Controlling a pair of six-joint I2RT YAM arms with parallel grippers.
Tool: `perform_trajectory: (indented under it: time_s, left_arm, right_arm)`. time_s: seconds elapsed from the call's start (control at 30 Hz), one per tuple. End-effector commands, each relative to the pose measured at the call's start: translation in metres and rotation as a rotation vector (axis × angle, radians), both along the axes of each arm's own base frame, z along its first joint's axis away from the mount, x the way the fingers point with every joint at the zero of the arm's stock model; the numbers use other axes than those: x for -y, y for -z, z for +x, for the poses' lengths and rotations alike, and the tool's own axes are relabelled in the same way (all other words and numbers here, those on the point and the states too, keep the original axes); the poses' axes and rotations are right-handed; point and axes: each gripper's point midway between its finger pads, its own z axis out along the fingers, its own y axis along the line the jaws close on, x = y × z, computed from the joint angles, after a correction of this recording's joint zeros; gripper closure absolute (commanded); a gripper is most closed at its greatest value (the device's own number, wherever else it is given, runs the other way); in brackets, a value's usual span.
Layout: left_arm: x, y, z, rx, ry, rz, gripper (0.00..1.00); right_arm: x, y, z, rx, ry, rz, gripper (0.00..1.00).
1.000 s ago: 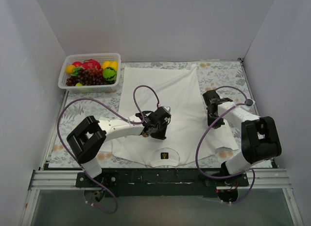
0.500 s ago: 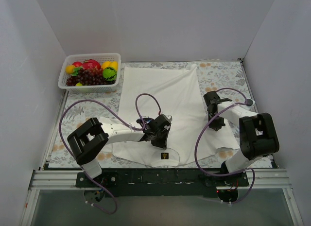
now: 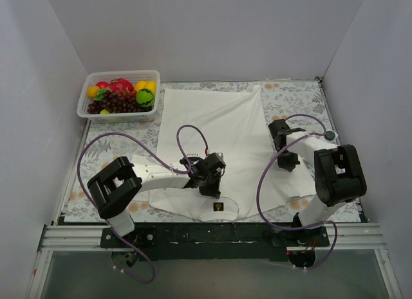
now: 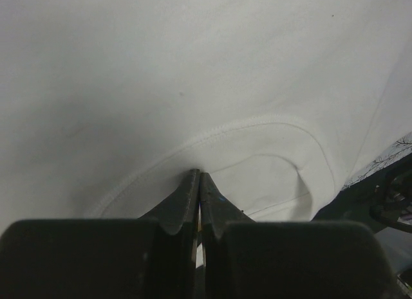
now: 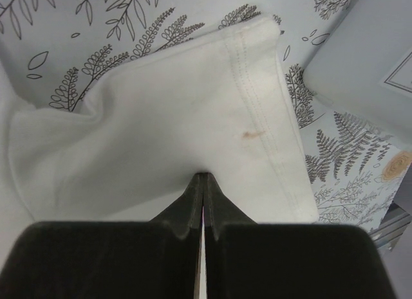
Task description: Pin the brooch onto the clothing
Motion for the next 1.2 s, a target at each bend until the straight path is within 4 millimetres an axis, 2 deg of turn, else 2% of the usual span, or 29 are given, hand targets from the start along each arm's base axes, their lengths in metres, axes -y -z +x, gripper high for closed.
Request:
perform_trajectory:
  time_s: [0.0,0.17,0.33,0.43,0.53,0.57,0.63,0.67,0.8,0.9,0.97,1.17]
  left_arm:
    - [-0.074,0.043,-0.026,-0.076,-0.021,0.320,1.00]
    - [-0.077,0.046,-0.023,-0.066,-0.013,0.359,1.00]
    - [-0.071,0.041,-0.013,-0.025,-0.006,0.352,1.00]
    - [-0.057,0.027,0.000,0.023,-0.001,0.316,1.00]
    - [-0.042,0.009,0.010,0.064,0.007,0.266,1.00]
    - [-0.037,0.002,0.012,0.076,0.008,0.243,1.00]
    - [-0.028,-0.005,0.017,0.092,0.011,0.213,1.00]
    - [-0.026,-0.005,0.017,0.089,0.013,0.208,1.00]
    - [-0.021,-0.006,0.015,0.068,0.021,0.192,1.00]
    - [-0.024,0.001,0.009,0.041,0.023,0.198,1.00]
    - [-0.027,0.003,0.005,0.027,0.025,0.204,1.00]
    - [-0.035,0.001,-0.002,0.012,0.009,0.197,1.00]
  right_arm:
    - [0.015,-0.012,0.014,0.036,0.007,-0.090,0.99]
    - [0.015,-0.026,0.027,0.084,-0.019,-0.172,0.99]
    - [0.003,-0.049,0.036,0.154,-0.047,-0.240,0.99]
    - [-0.015,-0.065,0.040,0.228,-0.077,-0.148,0.99]
    - [-0.044,-0.076,0.035,0.287,-0.128,0.057,0.99]
    - [-0.060,-0.082,0.031,0.304,-0.156,0.164,0.99]
    - [-0.072,-0.075,0.020,0.292,-0.174,0.250,0.99]
    - [-0.086,-0.073,0.012,0.272,-0.198,0.335,0.99]
    - [-0.091,-0.050,-0.025,0.117,-0.159,0.397,0.99]
    - [-0.084,-0.037,-0.041,0.056,-0.129,0.379,0.99]
    - [-0.071,-0.030,-0.049,0.026,-0.101,0.315,0.99]
    - [-0.054,-0.013,-0.067,-0.058,-0.072,0.228,0.99]
